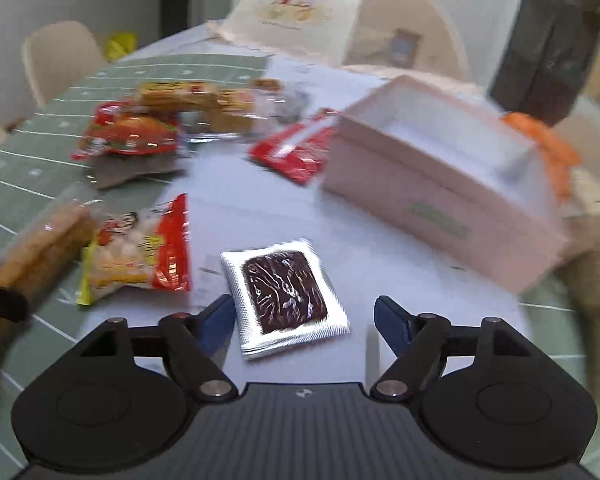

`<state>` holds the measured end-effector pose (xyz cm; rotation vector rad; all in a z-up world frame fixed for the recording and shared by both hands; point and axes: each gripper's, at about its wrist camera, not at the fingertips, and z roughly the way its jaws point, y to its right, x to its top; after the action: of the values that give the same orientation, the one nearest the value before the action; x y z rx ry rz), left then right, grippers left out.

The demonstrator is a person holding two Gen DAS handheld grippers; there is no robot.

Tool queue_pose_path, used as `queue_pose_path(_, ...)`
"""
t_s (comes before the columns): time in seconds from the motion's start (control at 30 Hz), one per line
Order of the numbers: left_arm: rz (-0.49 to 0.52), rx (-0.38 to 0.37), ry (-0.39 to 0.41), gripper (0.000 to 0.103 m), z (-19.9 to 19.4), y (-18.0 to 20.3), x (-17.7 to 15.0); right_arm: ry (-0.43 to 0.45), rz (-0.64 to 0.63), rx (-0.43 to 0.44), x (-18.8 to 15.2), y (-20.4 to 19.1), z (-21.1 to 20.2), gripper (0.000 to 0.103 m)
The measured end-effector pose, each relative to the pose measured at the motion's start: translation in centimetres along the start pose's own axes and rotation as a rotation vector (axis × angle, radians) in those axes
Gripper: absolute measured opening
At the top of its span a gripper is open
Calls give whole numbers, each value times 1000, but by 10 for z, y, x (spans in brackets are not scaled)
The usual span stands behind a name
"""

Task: Organize snacks
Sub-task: 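Grasp the yellow Want Want snack bag with the right gripper while the left holds the bread stick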

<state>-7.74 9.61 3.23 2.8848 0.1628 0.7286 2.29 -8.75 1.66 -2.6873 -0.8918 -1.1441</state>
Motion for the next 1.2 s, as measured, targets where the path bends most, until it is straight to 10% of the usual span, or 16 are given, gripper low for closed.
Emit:
queue_pose_path(0.33,-143,102,7,34,-9,-34,6,59,-80,233,18,-60,-13,79)
queue_pose_path(0.63,-144,75,14,34,-12,-35,1,78,-297,-119,-4,-44,-1,78)
queue_pose_path(0.97,-136,77,21,34,-13,-34,-1,0,215,200,37,-17,4,78)
queue_pose_path(1.2,-99,74,13,35,-11,-32,4,-40,151,123,46,-64,33,57)
